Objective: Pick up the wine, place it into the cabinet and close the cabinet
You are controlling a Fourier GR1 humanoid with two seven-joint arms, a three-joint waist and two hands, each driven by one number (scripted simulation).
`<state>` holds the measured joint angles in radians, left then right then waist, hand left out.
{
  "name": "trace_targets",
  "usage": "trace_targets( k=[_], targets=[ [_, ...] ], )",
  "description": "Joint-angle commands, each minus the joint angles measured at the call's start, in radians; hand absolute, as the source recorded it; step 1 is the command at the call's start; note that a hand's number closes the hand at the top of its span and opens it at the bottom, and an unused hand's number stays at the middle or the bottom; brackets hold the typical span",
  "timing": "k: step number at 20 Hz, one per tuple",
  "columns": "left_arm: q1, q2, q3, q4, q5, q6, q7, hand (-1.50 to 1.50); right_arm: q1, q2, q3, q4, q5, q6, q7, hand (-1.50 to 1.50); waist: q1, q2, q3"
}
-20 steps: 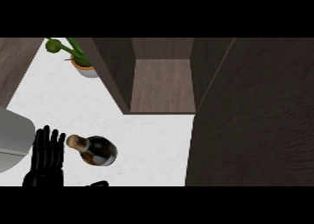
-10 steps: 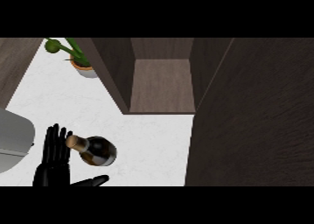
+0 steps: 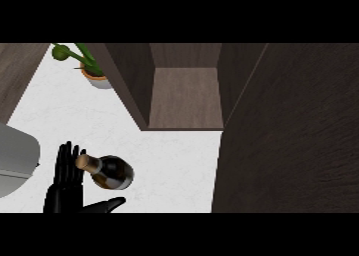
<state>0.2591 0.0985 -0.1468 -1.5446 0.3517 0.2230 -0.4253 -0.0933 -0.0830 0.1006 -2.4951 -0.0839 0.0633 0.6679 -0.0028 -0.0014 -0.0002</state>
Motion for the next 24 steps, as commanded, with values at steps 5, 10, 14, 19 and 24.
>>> trace_targets(
  k=[5, 10, 14, 19, 24],
  targets=[
    [-0.066, -0.031, 0.032, 0.154, 0.002, -0.050, -0.063, -1.50, 0.028, -0.008, -0.026, -0.167, -0.079, -0.009, 0.077, -1.50, -0.004, 0.000, 0.000],
    [-0.053, -0.043, 0.019, 0.139, -0.030, -0.028, -0.045, -1.50, -0.003, -0.016, -0.071, -0.076, -0.110, 0.021, 0.018, -1.50, 0.001, 0.001, 0.001],
    [-0.086, -0.046, 0.042, 0.217, -0.008, -0.077, -0.070, -1.50, 0.003, 0.000, 0.009, -0.150, -0.032, -0.011, 0.093, -1.50, 0.000, 0.000, 0.000],
    [-0.164, -0.067, 0.097, 0.419, 0.014, -0.153, -0.188, -1.50, 0.042, 0.002, 0.027, -0.147, -0.025, 0.003, 0.083, -1.50, -0.003, 0.000, 0.000],
    [-0.224, -0.069, 0.110, 0.395, 0.013, -0.135, -0.147, -1.50, -0.030, 0.016, 0.017, -0.087, -0.002, -0.022, 0.058, -1.50, 0.000, 0.001, 0.000]
  ],
)
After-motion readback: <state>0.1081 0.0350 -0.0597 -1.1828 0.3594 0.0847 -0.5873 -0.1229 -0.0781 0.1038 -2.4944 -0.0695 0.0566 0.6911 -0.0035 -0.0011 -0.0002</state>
